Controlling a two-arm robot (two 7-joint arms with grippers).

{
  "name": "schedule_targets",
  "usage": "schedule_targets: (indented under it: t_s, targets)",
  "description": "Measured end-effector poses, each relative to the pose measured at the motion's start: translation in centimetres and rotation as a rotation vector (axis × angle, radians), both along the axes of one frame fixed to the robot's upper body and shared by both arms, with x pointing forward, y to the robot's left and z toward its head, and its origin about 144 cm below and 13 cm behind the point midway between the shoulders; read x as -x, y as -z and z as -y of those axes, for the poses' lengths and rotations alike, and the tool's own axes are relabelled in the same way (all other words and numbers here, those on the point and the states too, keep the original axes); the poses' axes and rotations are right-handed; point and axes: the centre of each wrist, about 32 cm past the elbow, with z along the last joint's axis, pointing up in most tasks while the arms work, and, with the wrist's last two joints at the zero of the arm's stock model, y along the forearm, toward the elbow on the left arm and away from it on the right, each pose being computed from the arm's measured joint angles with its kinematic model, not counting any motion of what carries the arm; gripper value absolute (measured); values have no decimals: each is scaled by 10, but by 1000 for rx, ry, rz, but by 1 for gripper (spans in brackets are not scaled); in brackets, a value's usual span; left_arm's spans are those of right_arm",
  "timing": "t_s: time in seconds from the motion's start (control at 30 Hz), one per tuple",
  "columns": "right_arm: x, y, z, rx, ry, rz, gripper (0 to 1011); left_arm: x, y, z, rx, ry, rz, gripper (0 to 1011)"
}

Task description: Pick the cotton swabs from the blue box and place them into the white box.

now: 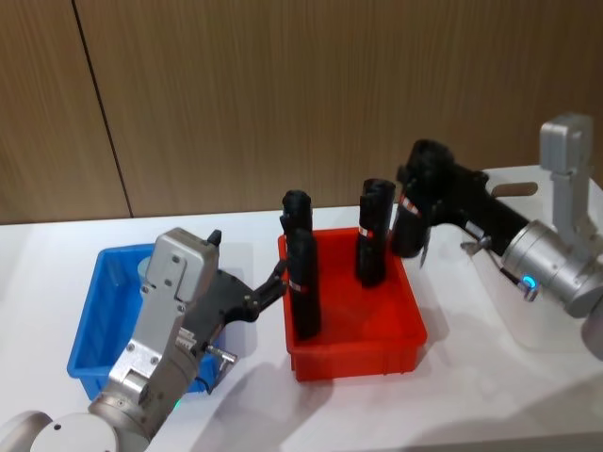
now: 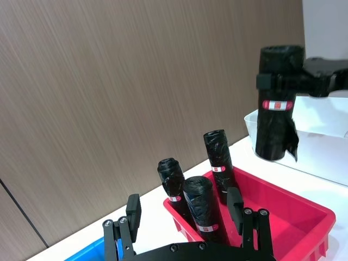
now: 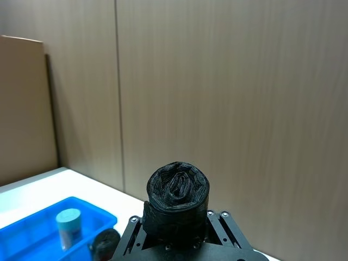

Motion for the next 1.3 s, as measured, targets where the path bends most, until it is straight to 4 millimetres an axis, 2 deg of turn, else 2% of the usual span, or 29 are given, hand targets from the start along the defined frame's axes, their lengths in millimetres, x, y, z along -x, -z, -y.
schedule_targets:
  t_s: [0.53, 1.03, 1.1, 1.3]
  targets:
    - [24, -23, 18, 46, 210, 36, 351, 0, 0, 0, 0, 0, 0, 1000]
    - [29, -22, 49, 94, 437, 2, 353, 0, 0, 0, 0, 0, 0, 1000]
    - [29, -21, 53, 97, 457, -4, 393, 0, 0, 0, 0, 0, 0, 1000]
    - [28, -19, 62, 107, 510, -13, 606, 0, 0, 0, 0, 0, 0, 1000]
